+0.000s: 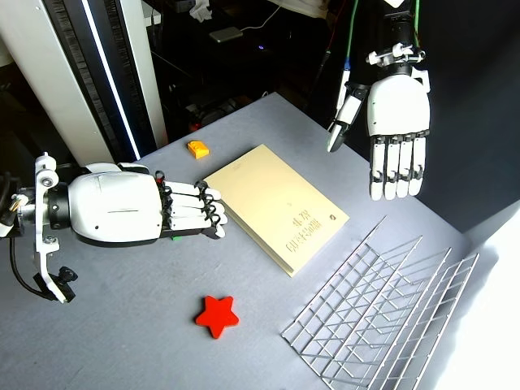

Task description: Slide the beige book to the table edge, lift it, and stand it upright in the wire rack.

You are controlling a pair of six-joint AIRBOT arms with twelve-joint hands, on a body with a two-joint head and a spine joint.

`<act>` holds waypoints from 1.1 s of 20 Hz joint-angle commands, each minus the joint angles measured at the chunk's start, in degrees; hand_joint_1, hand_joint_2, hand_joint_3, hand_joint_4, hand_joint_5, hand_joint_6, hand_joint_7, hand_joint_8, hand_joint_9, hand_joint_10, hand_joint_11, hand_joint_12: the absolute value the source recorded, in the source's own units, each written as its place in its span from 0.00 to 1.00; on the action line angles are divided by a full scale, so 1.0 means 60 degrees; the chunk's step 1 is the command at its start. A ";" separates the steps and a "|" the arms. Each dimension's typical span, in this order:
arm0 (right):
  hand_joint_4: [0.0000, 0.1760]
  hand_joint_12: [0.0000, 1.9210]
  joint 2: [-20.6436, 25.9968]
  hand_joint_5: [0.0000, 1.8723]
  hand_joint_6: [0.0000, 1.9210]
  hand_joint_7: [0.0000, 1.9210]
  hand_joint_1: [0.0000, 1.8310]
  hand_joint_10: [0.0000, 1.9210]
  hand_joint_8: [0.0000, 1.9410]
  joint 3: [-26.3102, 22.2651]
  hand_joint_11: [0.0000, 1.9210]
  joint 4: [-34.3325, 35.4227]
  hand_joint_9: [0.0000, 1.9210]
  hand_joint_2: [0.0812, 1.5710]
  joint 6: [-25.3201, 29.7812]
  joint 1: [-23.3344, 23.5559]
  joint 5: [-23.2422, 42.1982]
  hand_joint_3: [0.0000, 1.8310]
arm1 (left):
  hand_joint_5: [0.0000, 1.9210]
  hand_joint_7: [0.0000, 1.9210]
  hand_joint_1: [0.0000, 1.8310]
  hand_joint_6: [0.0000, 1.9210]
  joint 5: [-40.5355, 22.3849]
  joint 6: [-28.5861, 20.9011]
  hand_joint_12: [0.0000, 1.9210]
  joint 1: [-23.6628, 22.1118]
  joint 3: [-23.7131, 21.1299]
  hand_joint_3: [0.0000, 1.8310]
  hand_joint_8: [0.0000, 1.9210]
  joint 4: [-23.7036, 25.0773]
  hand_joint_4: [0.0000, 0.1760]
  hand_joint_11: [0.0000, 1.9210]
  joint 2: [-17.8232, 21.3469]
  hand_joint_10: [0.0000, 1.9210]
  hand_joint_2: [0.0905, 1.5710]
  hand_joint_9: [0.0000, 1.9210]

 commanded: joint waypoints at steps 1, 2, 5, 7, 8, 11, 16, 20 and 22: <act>0.00 0.36 0.0021 0.08 0.00 0.10 0.00 0.00 0.00 -0.0032 0.00 0.0361 0.11 0.66 0.0017 -0.0054 0.0737 0.00 | 0.07 0.09 0.13 0.00 0.0383 -0.0003 0.24 -0.0138 0.0127 0.00 0.00 -0.0062 0.00 0.00 0.0071 0.00 0.68 0.08; 0.00 0.36 0.0021 0.09 0.00 0.11 0.00 0.00 0.00 -0.0035 0.00 0.0363 0.11 0.66 0.0017 -0.0194 0.0737 0.00 | 0.07 0.09 0.13 0.00 0.0364 -0.0003 0.24 -0.0165 0.0362 0.00 0.00 -0.0117 0.00 0.00 0.0033 0.00 0.68 0.09; 0.00 0.36 0.0023 0.09 0.00 0.10 0.00 0.00 0.00 -0.0042 0.00 0.0366 0.11 0.66 0.0021 -0.0506 0.0809 0.00 | 0.08 0.09 0.18 0.00 0.0221 -0.0001 0.25 -0.0107 0.1064 0.00 0.00 -0.0797 0.00 0.00 -0.0319 0.00 0.66 0.09; 0.00 0.34 -0.0001 0.07 0.00 0.09 0.00 0.00 0.00 -0.0040 0.00 0.0372 0.10 0.66 0.0014 -0.0585 0.0793 0.00 | 0.07 0.08 0.20 0.00 0.0334 0.0003 0.25 -0.0162 0.1434 0.00 0.00 -0.0912 0.00 0.00 -0.0500 0.00 0.65 0.08; 0.00 0.36 -0.0043 0.08 0.00 0.10 0.00 0.01 0.00 -0.0039 0.00 0.0372 0.10 0.66 -0.0012 -0.0582 0.0742 0.00 | 0.06 0.08 0.20 0.00 0.0565 0.0000 0.25 -0.0130 0.1483 0.00 0.00 -0.1166 0.00 0.00 -0.0493 0.00 0.65 0.08; 0.00 0.36 -0.0209 0.09 0.00 0.11 0.00 0.00 0.00 -0.0036 0.00 0.0375 0.11 0.67 -0.0027 -0.0585 0.0561 0.00 | 0.06 0.07 0.29 0.00 0.0765 0.0000 0.22 0.0414 0.1562 0.00 0.00 -0.2092 0.00 0.00 -0.0287 0.00 0.64 0.07; 0.00 0.37 -0.0416 0.10 0.00 0.11 0.00 0.00 0.00 -0.0039 0.00 0.0376 0.11 0.67 -0.0041 -0.0675 0.0530 0.00 | 0.06 0.07 0.31 0.00 0.0647 0.0314 0.23 0.1115 0.2095 0.00 0.00 -0.3392 0.00 0.00 -0.0298 0.00 0.64 0.07; 0.00 0.40 -0.0489 0.09 0.00 0.11 0.00 0.00 0.00 -0.0023 0.00 0.0377 0.11 0.67 -0.0028 -0.0711 0.0525 0.00 | 0.06 0.08 0.33 0.00 0.0712 0.1191 0.23 0.1247 0.2579 0.00 0.00 -0.5171 0.00 0.00 -0.0477 0.00 0.63 0.07; 0.00 0.36 -0.0476 0.10 0.00 0.11 0.00 0.00 0.00 -0.0032 0.00 0.0374 0.11 0.67 -0.0023 -0.0724 0.0633 0.00 | 0.07 0.08 0.32 0.00 0.0809 0.1221 0.26 0.1362 0.2750 0.00 0.00 -0.5660 0.00 0.00 -0.0444 0.00 0.63 0.08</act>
